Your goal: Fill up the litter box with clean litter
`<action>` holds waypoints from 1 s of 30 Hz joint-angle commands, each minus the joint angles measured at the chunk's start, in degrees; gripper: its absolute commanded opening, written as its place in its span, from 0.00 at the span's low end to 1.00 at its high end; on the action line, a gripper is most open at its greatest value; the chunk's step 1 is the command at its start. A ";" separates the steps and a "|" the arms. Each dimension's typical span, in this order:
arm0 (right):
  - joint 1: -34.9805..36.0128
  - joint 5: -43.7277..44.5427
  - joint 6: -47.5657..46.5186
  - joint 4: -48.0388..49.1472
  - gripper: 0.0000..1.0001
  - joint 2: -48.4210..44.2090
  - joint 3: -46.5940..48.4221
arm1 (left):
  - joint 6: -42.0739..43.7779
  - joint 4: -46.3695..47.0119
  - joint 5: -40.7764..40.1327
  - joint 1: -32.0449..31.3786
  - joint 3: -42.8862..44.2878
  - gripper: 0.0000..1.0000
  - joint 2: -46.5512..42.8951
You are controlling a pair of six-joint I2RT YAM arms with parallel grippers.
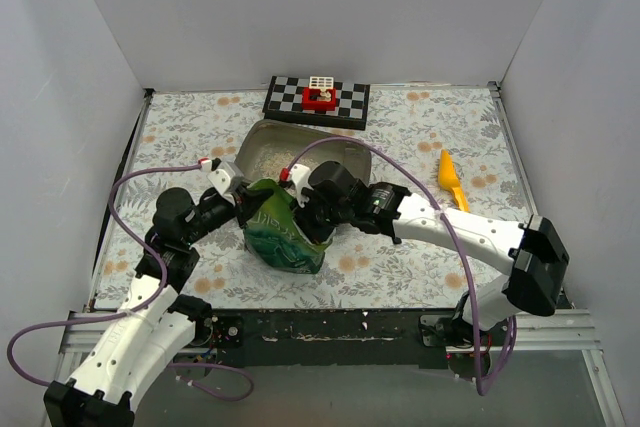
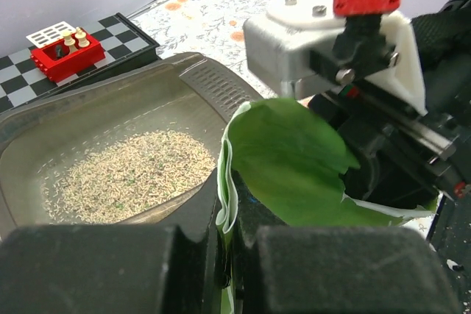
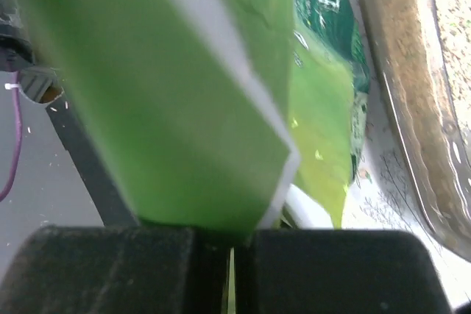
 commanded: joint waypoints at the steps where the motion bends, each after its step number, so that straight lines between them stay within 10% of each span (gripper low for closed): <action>1: 0.19 -4.87 -0.85 2.89 0.01 4.50 0.05 | -1.15 0.50 0.07 0.00 0.47 0.00 -1.97; 3: 0.19 -3.37 -0.94 -0.62 0.01 6.17 1.28 | -1.06 0.06 -0.02 0.08 0.64 0.00 -1.97; 6: -0.33 -1.70 -1.64 -6.68 0.39 7.75 2.69 | -0.19 -0.12 -0.45 0.08 1.26 0.00 -1.97; 10: -1.65 2.60 -0.51 -8.12 0.63 5.40 1.20 | 1.13 -0.21 -1.25 0.00 2.40 0.00 -1.62; 30: -3.59 14.37 0.11 -24.44 0.70 -7.61 17.63 | 1.31 -1.00 -0.63 -0.71 3.37 0.00 1.19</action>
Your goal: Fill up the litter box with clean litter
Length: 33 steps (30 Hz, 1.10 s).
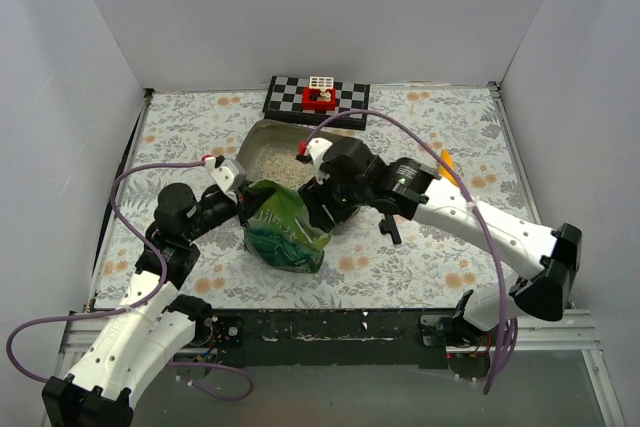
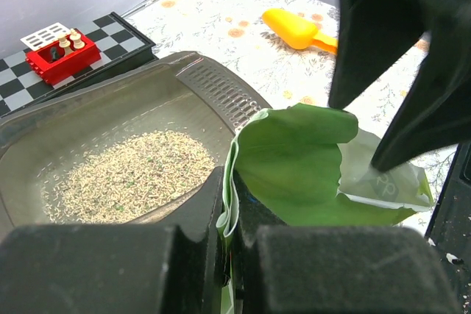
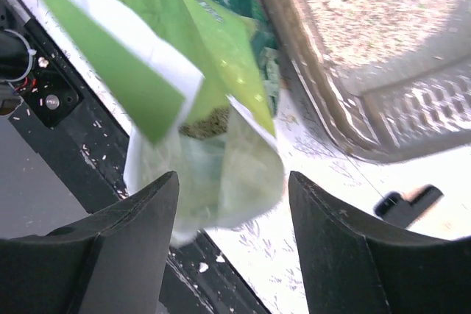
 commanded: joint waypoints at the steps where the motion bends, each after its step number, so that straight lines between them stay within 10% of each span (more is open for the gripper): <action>1: -0.53 9.31 1.05 -7.65 0.70 -8.69 5.41 | -0.05 1.06 -0.61 -0.01 1.27 0.00 -0.16; 8: -13.78 15.57 4.92 -17.51 0.80 -16.51 0.52 | -0.75 1.15 -0.96 -0.09 0.57 0.00 -0.25; 23: -54.66 10.99 3.61 4.72 0.87 -24.79 -31.75 | -3.39 -12.64 3.19 -0.27 9.61 0.41 -1.04; 27: -58.26 10.30 1.24 10.78 0.86 -21.63 -34.91 | -3.73 -15.99 -3.59 -0.71 14.35 0.59 -2.01; 29: -58.98 8.72 -0.78 13.69 0.85 -19.53 -36.50 | -4.43 -16.52 -4.39 -1.06 16.03 0.98 -2.01; 33: -62.22 4.06 -3.33 15.11 0.85 -14.43 -35.28 | -8.38 -19.67 -4.38 -2.11 21.03 0.98 0.18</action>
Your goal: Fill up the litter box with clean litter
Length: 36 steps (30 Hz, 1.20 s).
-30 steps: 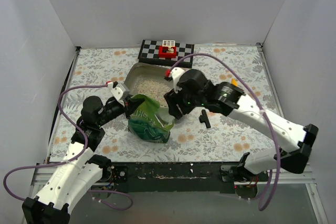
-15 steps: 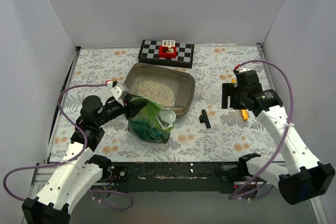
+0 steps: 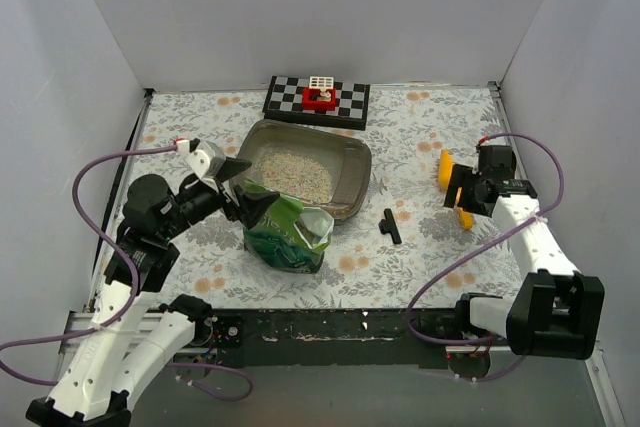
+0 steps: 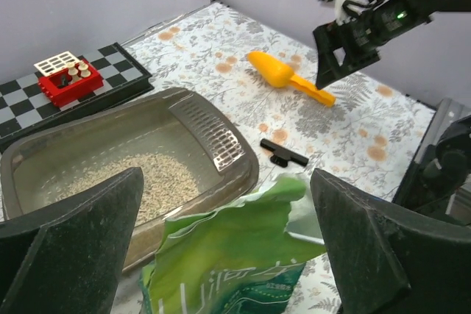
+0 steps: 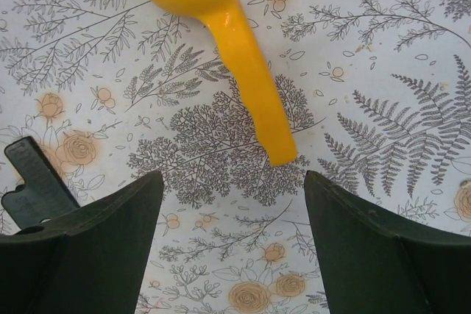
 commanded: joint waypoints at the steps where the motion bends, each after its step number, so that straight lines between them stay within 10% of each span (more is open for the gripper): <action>1: -2.51 -5.00 -4.08 6.30 0.85 4.96 1.07 | -4.50 -5.80 -3.34 -1.11 7.37 0.98 2.59; 18: -7.35 -12.74 -5.67 8.85 0.69 22.02 3.01 | -7.85 -5.37 -4.93 -6.56 10.12 0.98 6.73; 25: -7.35 -5.99 -5.14 7.18 0.48 25.97 5.02 | -9.78 -8.18 -8.17 -7.09 14.59 0.98 10.41; 31: -7.35 -4.30 -4.87 5.51 0.02 28.01 6.43 | -12.50 -11.52 -8.45 -7.09 20.04 0.98 15.16; 36: -3.77 -5.79 -5.75 4.46 0.01 21.87 8.80 | -14.44 -13.98 -6.24 -7.09 23.47 0.98 19.03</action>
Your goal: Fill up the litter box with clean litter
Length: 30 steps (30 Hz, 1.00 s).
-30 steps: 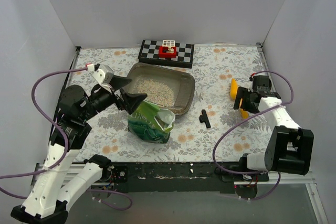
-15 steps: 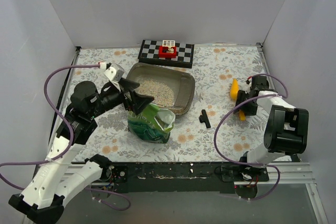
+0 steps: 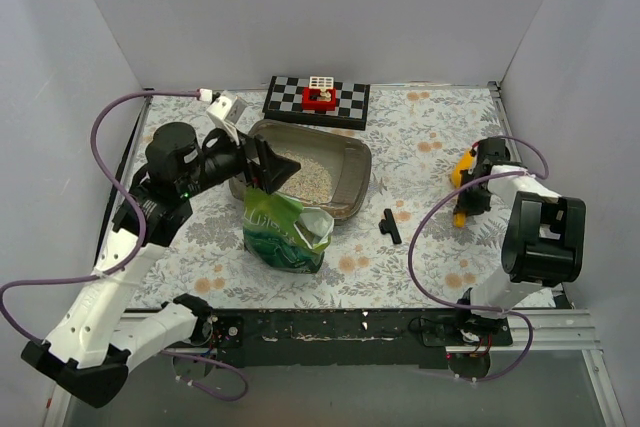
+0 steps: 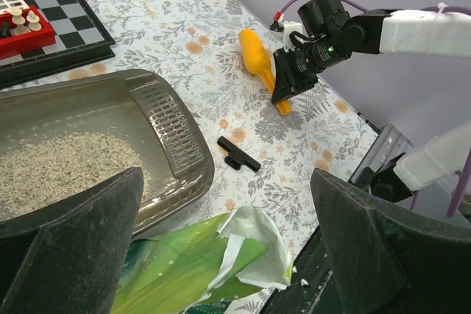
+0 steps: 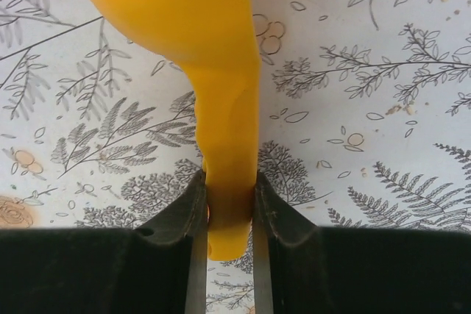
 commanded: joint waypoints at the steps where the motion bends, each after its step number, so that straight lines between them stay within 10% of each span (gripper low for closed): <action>1: 5.01 1.59 -1.38 -1.51 0.01 -6.05 3.67 | -2.88 -3.97 0.92 -0.16 4.70 0.98 3.05; 17: 49.65 26.63 -18.51 -11.97 0.01 -30.67 17.92 | -21.14 -15.67 2.94 -0.16 22.02 0.98 19.67; 30: 65.92 46.42 -26.78 -14.70 0.01 -36.74 17.30 | -46.81 -4.78 11.11 -0.07 15.71 0.98 17.21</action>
